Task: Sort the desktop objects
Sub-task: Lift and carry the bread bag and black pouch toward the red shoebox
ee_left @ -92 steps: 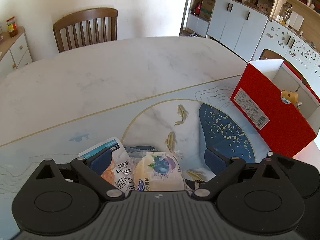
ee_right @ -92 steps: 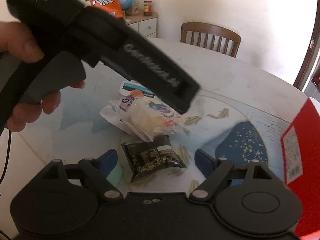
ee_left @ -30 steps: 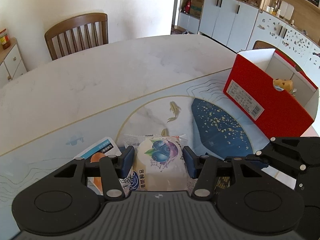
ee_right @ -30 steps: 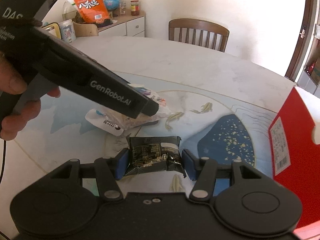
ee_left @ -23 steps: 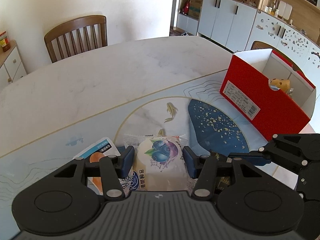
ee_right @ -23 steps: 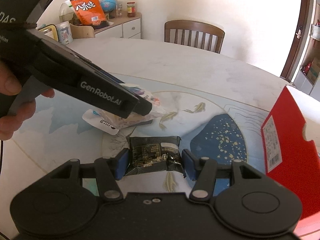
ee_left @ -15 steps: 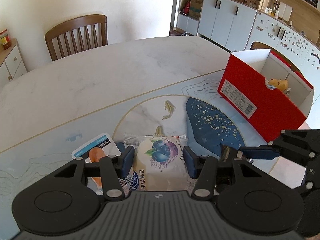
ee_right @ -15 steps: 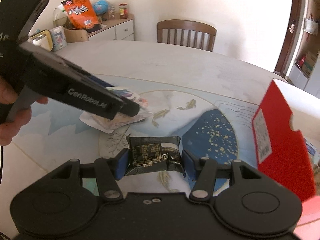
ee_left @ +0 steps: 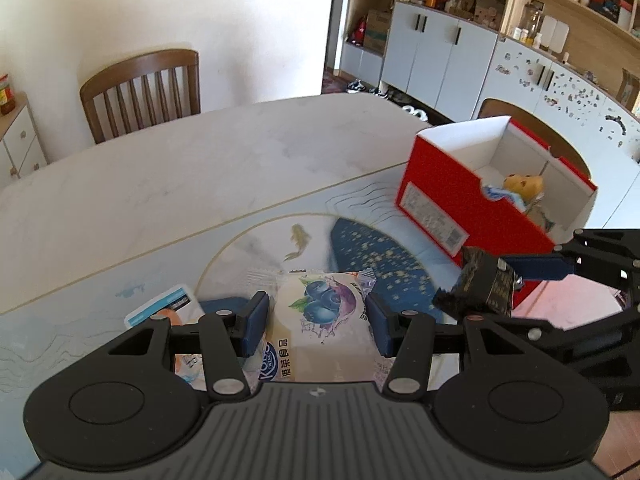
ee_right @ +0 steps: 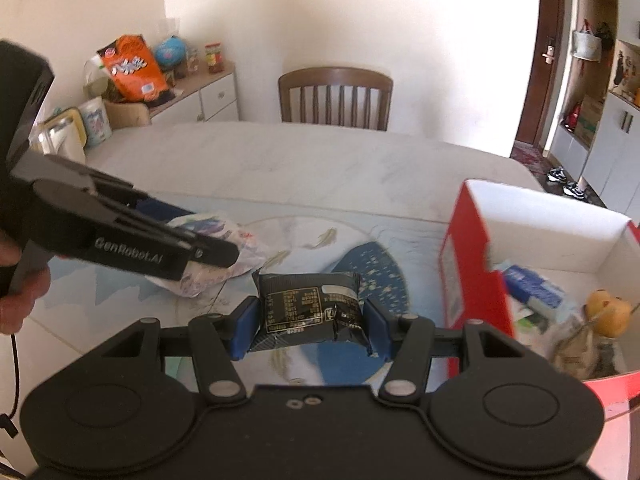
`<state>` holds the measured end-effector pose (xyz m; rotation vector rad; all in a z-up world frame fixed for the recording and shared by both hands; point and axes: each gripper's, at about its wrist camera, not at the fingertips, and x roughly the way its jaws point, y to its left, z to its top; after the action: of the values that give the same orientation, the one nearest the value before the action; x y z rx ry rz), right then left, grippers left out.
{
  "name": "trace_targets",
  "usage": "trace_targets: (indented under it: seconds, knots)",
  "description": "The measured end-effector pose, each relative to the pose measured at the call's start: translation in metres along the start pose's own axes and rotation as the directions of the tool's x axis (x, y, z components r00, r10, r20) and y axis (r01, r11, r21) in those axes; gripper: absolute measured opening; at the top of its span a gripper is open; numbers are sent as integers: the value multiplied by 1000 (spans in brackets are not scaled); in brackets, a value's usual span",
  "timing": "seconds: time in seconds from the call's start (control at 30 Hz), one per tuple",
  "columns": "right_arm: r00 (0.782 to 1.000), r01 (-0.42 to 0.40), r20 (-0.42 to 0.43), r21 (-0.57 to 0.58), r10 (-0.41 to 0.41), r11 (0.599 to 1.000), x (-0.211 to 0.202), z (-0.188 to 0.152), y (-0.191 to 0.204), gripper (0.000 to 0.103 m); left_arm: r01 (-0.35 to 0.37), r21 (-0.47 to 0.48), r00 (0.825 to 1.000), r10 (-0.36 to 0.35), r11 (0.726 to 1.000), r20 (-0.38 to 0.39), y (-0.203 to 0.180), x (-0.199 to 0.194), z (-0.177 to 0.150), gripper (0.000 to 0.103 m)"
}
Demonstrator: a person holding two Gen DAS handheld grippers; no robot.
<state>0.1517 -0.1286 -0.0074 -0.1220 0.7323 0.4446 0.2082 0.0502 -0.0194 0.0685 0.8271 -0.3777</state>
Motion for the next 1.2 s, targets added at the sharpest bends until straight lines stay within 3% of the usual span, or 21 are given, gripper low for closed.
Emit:
trace_targets:
  seconds: [0.53, 1.2]
  knots:
    - [997, 58, 41, 34, -60, 998, -39, 12, -45, 56, 67, 30, 996, -69, 997, 63, -51, -17, 30, 52]
    - [992, 118, 45, 49, -120, 992, -60, 1, -151, 56, 130, 113, 986, -140, 985, 86, -152, 22, 79, 52]
